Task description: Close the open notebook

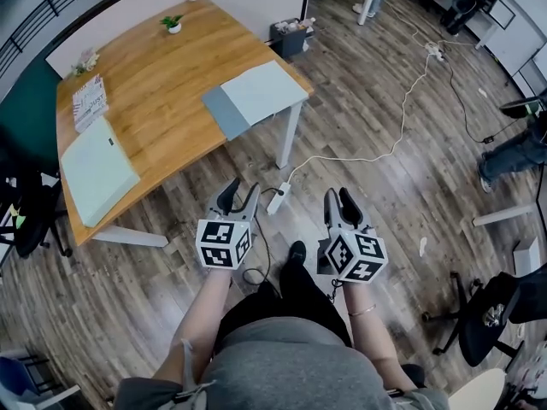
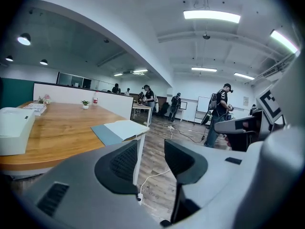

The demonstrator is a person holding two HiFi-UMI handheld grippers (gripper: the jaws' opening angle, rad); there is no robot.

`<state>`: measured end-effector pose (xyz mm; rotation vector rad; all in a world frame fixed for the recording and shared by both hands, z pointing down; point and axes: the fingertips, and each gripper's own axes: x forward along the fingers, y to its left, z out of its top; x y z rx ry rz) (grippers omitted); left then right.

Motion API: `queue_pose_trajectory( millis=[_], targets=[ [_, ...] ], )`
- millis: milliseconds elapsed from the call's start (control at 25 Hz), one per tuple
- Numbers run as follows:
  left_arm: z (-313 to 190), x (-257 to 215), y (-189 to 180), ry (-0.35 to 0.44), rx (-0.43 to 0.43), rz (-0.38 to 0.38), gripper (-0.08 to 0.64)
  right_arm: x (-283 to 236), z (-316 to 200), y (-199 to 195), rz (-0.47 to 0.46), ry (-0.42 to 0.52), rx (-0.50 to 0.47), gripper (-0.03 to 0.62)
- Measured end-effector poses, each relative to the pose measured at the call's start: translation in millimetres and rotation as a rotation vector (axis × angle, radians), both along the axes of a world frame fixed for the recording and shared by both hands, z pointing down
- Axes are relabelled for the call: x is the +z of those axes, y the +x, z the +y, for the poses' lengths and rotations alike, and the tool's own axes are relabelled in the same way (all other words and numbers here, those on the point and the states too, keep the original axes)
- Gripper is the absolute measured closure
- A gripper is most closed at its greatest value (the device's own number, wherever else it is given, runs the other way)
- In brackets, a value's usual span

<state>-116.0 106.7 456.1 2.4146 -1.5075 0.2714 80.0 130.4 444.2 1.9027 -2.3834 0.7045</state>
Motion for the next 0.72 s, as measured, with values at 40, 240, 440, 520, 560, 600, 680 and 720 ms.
queue_pose_trajectory(
  millis=[40,240,440,520,560,600,680,720],
  targets=[
    [-8,1,2,-0.002,-0.008,-0.001,0.391,0,-10,5,-0.001,-0.001,-0.001,0.485],
    [-48,2,13,-0.012,-0.05,-0.006,0.391,1,-56,26,-0.013,-0.007,-0.012,0.488],
    [-86,0,21,-0.013,-0.097,-0.017,0.391,0,-97,42,-0.022,-0.006,-0.041,0.491],
    [-98,0,26,-0.013,-0.113,-0.02,0.391,1,-110,48,-0.026,-0.01,-0.052,0.491],
    [-104,0,29,-0.014,-0.119,-0.022,0.391,2,-116,51,-0.028,-0.013,-0.057,0.491],
    [-109,0,32,-0.015,-0.125,-0.024,0.391,3,-122,54,-0.032,-0.015,-0.062,0.492],
    [-117,-1,37,-0.014,-0.139,-0.026,0.391,3,-131,60,-0.043,-0.017,-0.072,0.494],
    [-120,-1,39,-0.013,-0.145,-0.028,0.391,3,-135,63,-0.047,-0.015,-0.078,0.495]
  ],
)
